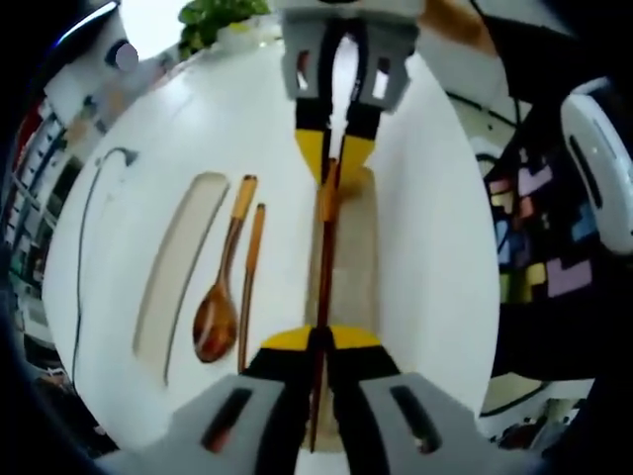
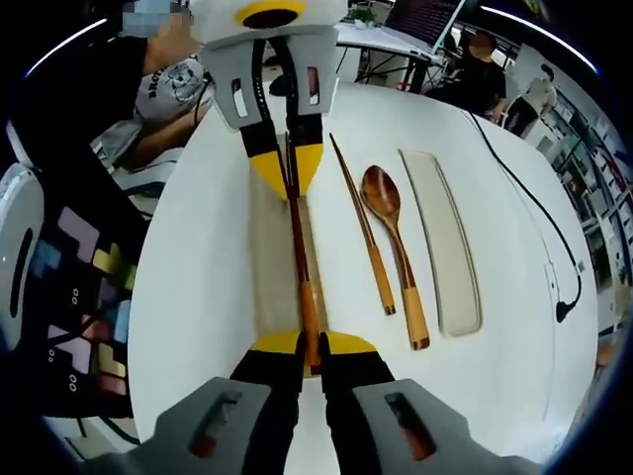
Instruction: Arrange the utensils inside the cutlery case until each visible utensil rests in its matching compartment.
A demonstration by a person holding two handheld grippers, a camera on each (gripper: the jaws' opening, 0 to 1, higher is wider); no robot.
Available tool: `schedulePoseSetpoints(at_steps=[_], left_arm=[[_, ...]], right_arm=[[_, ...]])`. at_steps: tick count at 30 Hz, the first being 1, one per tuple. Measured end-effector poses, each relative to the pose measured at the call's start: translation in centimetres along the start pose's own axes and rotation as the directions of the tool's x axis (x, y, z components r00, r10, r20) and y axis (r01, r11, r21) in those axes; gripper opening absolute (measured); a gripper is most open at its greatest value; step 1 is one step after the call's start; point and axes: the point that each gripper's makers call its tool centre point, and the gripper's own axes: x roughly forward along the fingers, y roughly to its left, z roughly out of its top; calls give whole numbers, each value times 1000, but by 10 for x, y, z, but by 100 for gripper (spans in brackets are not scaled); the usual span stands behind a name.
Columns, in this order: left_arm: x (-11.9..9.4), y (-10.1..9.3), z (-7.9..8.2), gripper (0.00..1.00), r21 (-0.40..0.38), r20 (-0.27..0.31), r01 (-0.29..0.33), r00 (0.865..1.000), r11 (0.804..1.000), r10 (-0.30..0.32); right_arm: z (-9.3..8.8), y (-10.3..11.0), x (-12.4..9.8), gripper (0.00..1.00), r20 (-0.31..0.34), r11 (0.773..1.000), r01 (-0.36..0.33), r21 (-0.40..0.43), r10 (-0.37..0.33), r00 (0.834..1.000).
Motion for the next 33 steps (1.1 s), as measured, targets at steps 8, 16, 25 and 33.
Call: schedulePoseSetpoints(at_steps=[8, 16, 25, 33], left_arm=[[6, 0, -4, 4, 8, -15, 14, 1000, 1000, -14], [11, 4, -6, 4, -7, -17, 18, 1000, 1000, -18], [15, 1, -8, 4, 0, -22, 28, 999, 1000, -28], [17, -1, -9, 4, 3, -16, 37, 999, 999, -37]], right_arm=[[-2, 3, 6, 5, 12, 1000, -30, 7, 30, 999], [-3, 0, 10, 5, 8, 1000, -31, 7, 31, 1000], [-6, 1, 14, 5, 2, 999, -44, 10, 44, 999], [-5, 0, 14, 5, 0, 999, -37, 6, 37, 999]])
